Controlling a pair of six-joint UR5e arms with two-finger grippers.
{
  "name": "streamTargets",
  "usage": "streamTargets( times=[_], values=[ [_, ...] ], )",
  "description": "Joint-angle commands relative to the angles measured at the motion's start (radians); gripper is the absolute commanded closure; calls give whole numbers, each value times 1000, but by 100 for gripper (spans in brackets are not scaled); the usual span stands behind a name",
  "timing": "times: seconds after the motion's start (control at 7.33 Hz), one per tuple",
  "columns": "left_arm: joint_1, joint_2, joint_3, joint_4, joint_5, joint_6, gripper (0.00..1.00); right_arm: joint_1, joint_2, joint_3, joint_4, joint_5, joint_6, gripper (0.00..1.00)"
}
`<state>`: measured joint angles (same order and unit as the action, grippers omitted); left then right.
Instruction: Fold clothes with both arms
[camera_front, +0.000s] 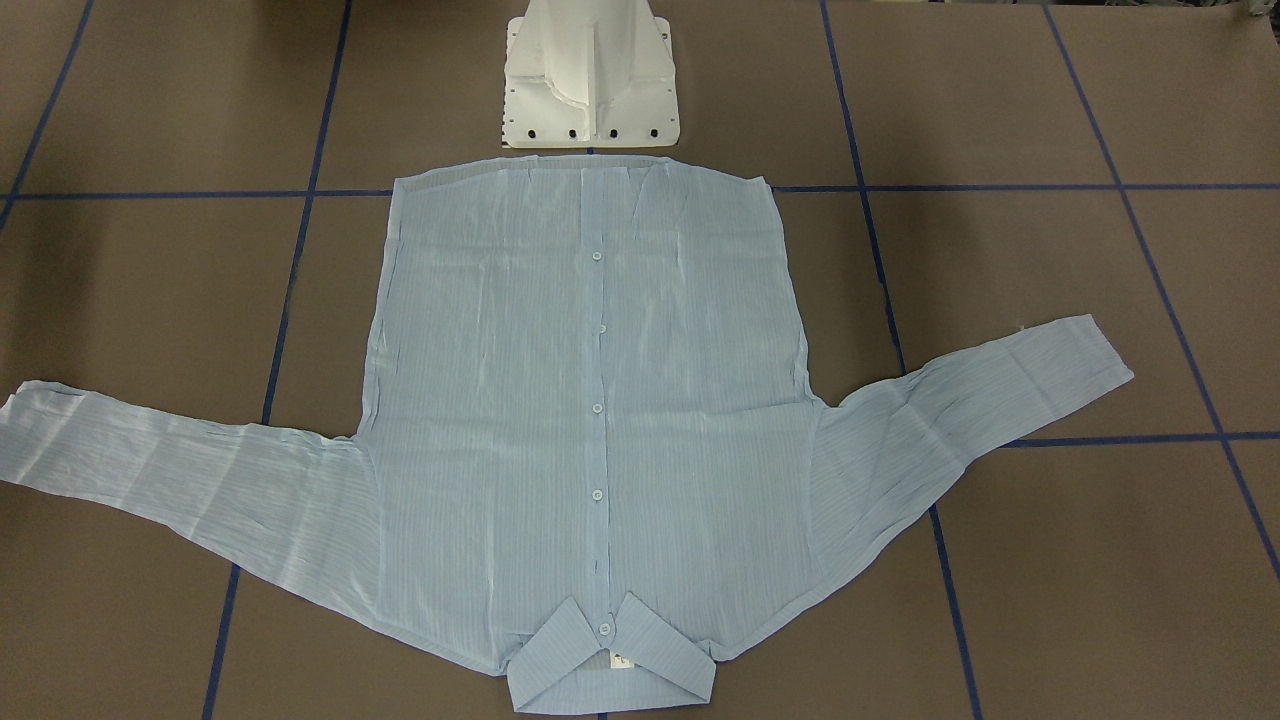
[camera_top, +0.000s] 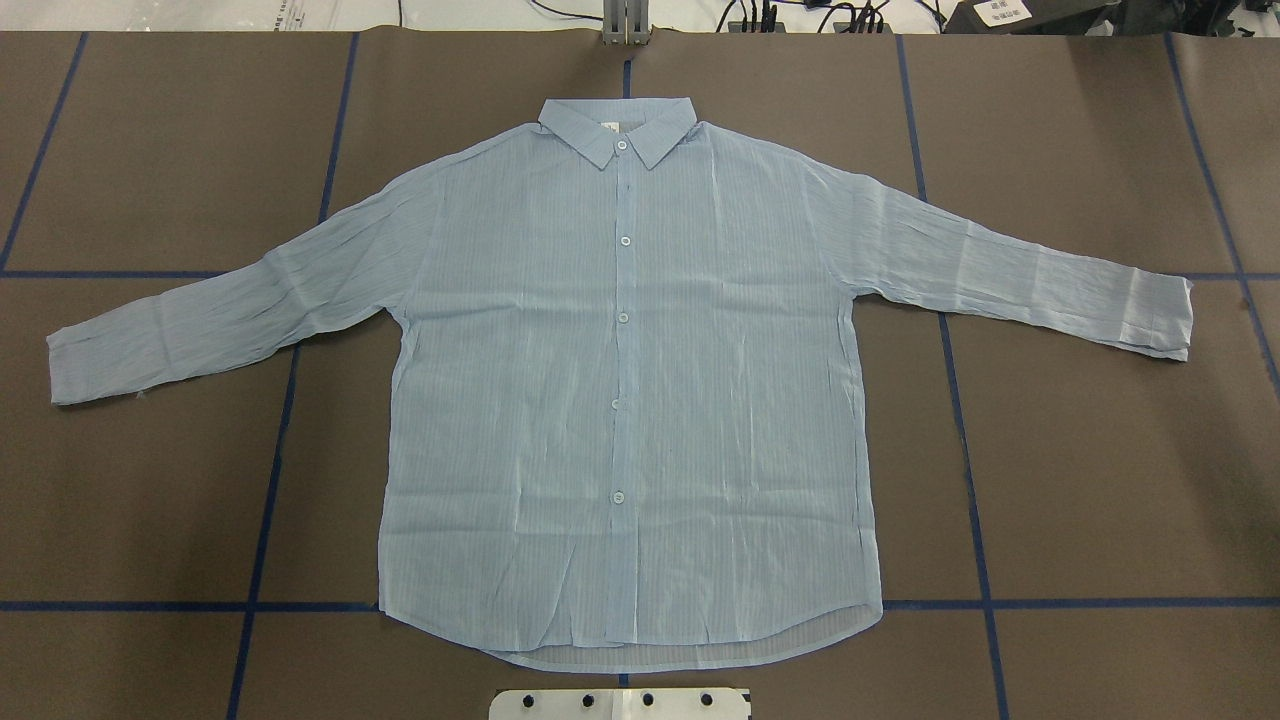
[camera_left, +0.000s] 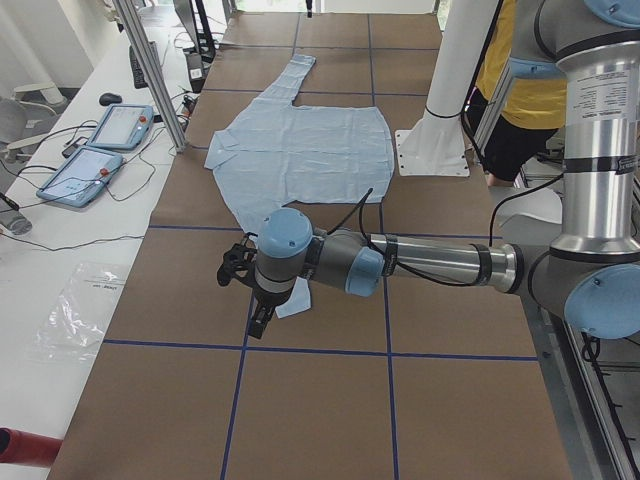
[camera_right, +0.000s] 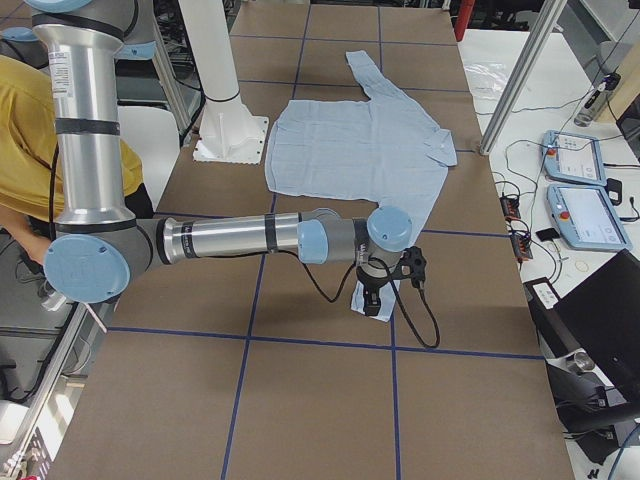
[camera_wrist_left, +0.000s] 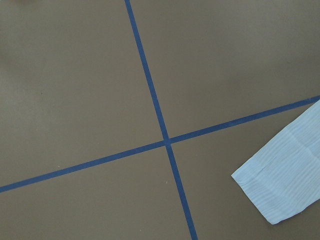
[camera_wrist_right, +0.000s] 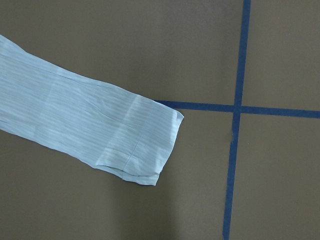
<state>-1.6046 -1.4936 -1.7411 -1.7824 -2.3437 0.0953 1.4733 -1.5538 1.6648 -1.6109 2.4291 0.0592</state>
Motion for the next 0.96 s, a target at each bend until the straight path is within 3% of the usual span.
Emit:
streamTargets(
  times=[0.0, 0.82],
  values=[
    [2, 0, -3, -11, 1, 0, 0, 1, -29, -5, -4, 1, -2, 0],
    [5, 13, -8, -14, 0, 1, 0, -39, -12, -23, 11, 7, 22, 0]
  ],
)
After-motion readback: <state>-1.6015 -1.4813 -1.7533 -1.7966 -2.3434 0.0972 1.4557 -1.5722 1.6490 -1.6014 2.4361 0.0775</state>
